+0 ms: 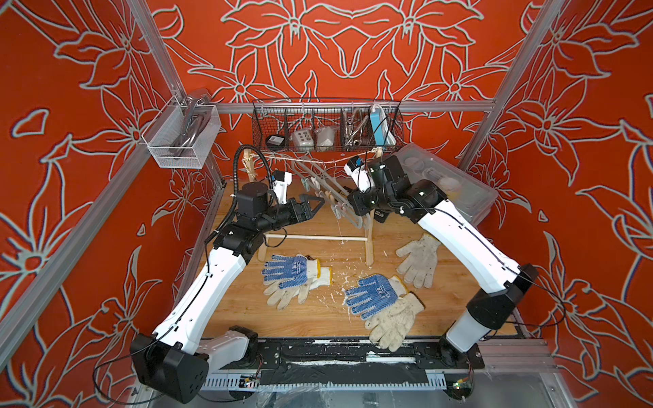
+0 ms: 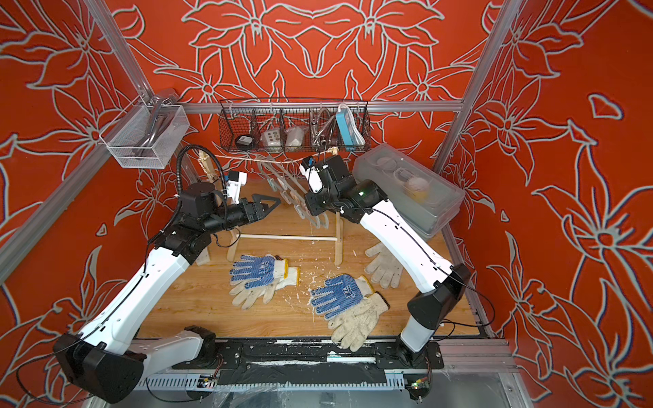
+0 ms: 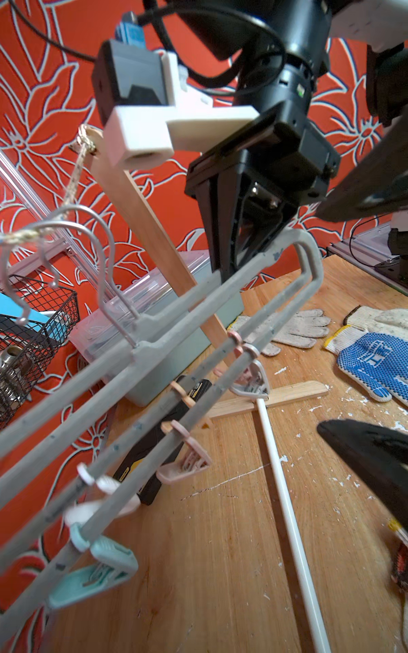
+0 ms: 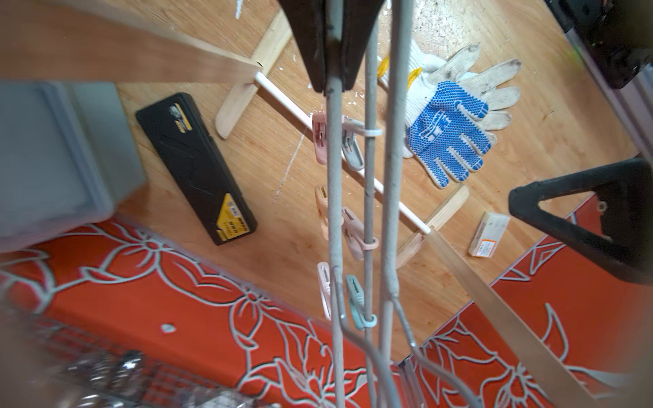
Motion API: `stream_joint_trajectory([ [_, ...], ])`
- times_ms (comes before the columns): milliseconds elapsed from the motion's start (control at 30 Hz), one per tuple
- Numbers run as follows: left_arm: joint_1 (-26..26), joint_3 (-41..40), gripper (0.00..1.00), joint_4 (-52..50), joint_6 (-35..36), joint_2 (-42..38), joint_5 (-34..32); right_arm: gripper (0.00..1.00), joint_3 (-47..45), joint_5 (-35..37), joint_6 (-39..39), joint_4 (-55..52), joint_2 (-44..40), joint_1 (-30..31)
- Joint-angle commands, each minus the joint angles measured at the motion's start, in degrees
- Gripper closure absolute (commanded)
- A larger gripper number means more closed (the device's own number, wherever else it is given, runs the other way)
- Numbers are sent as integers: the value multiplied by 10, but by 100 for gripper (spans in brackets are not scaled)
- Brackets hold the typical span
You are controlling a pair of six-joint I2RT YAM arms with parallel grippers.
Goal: Clip the gloves onto a hanger to dry
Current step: Adjust the hanger on the clothesline.
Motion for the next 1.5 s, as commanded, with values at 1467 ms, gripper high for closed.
stream_joint_trajectory([
  [1467,-235,405,38,-444,155,227,-513,98,-105,84,22,56,-98,-1],
])
